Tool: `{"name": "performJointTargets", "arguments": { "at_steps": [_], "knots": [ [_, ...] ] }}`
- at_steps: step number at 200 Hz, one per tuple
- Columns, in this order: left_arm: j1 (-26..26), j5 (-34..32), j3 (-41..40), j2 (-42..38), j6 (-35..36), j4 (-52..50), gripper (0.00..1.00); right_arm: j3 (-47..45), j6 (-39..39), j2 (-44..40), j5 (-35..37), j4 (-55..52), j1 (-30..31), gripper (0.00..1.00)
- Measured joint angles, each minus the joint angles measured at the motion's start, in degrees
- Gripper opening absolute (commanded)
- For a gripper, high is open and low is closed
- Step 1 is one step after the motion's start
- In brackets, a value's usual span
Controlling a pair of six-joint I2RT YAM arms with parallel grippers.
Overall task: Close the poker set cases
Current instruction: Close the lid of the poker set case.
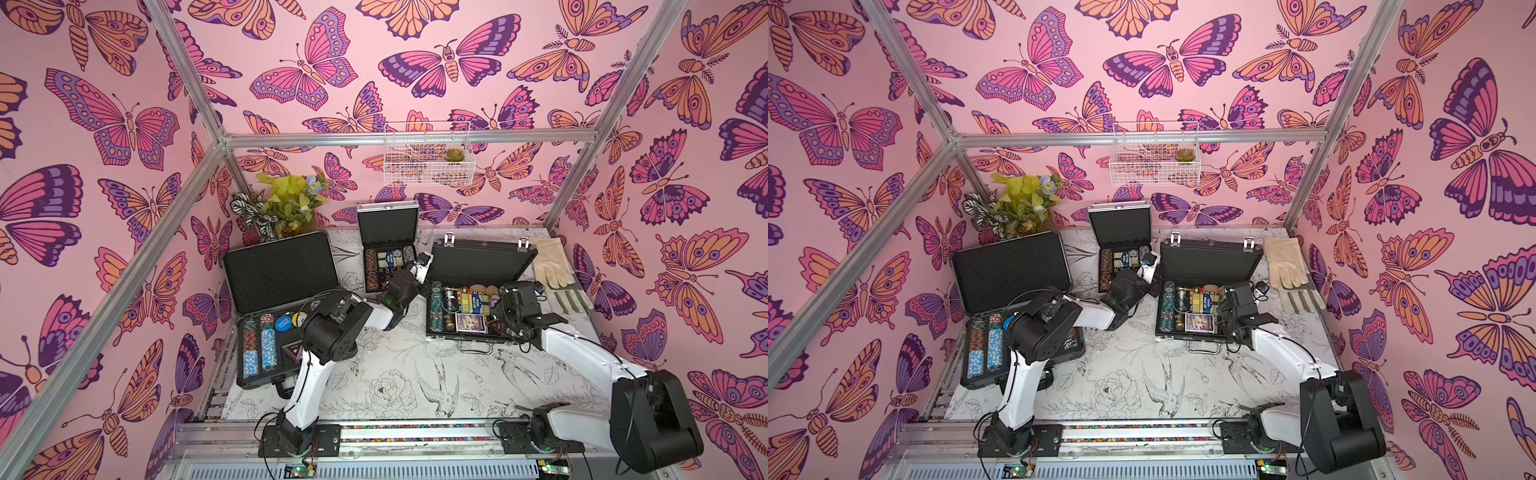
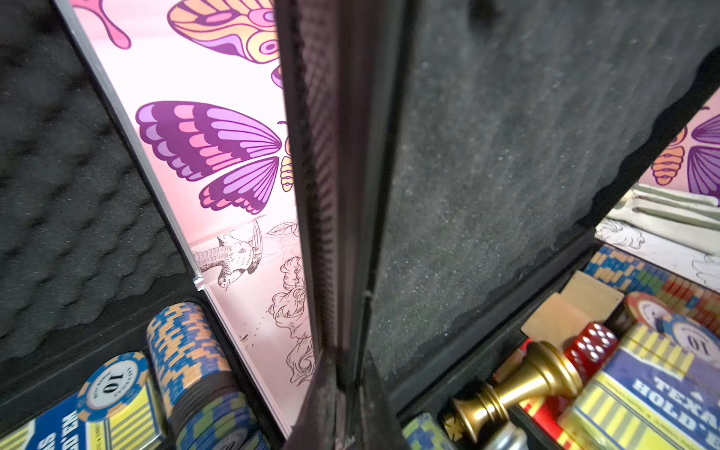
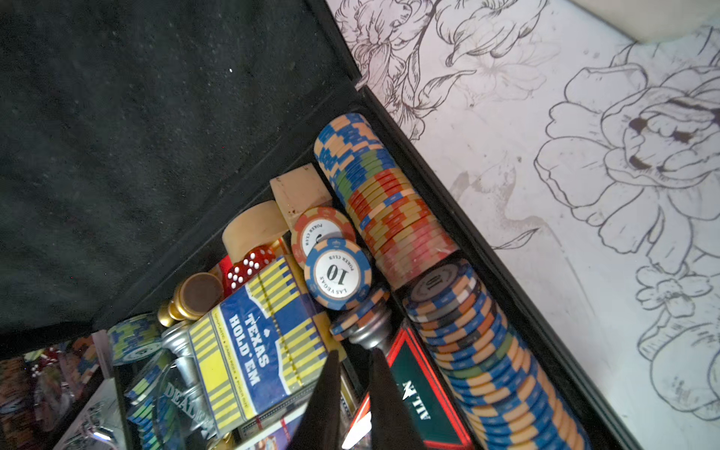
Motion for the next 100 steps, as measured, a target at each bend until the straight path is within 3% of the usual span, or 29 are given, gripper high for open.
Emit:
{"name": "performJointTargets", "arguments": {
  "at_steps": [100],
  "knots": [
    [-2.7,-3.4,-10.5,-4.4,2.6,6.9,0.05,-7.8,9.1,-8.9,-4.0,1.3,0.0,0.19]
  ]
}}
